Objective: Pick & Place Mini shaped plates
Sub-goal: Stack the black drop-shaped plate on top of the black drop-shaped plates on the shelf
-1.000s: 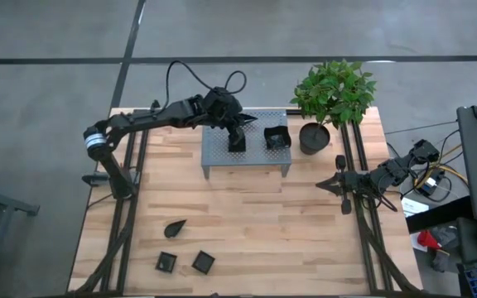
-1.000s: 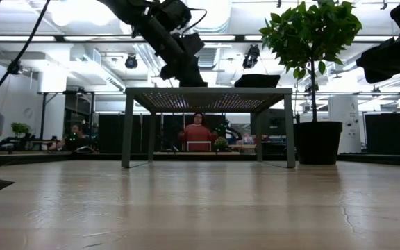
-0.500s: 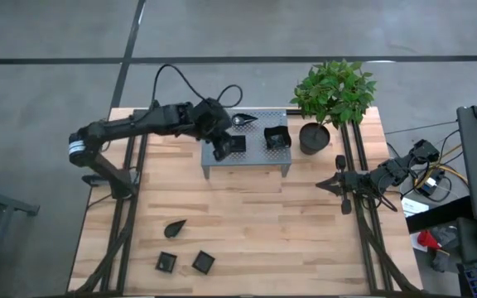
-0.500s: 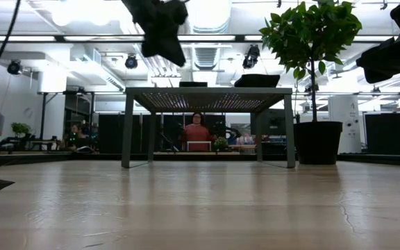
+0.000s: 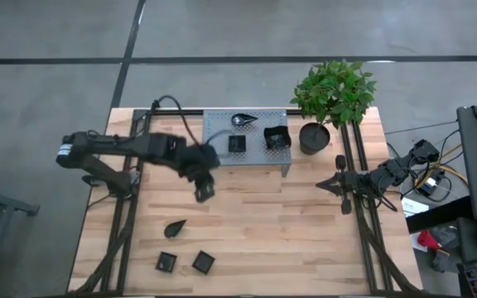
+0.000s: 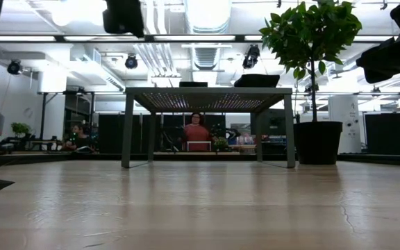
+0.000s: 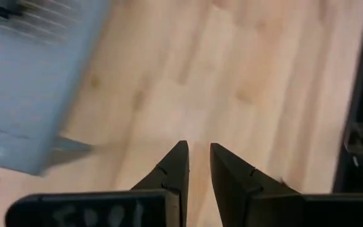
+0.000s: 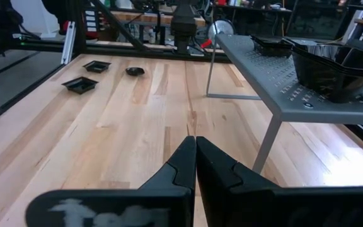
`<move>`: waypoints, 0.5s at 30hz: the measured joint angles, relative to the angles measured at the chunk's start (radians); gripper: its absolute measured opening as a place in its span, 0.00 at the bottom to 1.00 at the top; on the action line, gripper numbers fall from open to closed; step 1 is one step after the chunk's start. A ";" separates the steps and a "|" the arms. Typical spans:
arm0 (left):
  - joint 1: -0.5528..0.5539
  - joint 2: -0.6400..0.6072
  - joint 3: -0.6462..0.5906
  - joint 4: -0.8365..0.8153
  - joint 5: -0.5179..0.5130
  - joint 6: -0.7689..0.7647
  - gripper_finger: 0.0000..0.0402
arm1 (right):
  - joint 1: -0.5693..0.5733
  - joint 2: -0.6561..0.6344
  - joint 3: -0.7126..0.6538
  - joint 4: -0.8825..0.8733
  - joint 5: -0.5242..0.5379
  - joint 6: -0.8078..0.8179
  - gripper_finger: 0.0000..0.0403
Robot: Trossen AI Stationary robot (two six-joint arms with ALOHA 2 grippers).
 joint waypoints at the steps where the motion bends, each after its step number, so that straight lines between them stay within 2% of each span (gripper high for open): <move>1: -0.032 0.004 -0.001 -0.004 0.002 0.000 0.14 | 0.000 0.000 0.000 0.000 0.000 0.000 0.02; 5: -0.169 0.007 -0.031 -0.008 0.011 0.010 0.14 | 0.000 0.000 0.000 0.000 0.000 0.000 0.02; 7: -0.234 0.007 -0.054 -0.009 0.013 -0.033 0.14 | 0.000 0.000 0.000 0.000 0.000 0.000 0.02; 15: -0.414 0.006 -0.201 0.060 -0.006 -0.406 0.14 | 0.000 0.000 0.000 0.000 0.000 0.000 0.02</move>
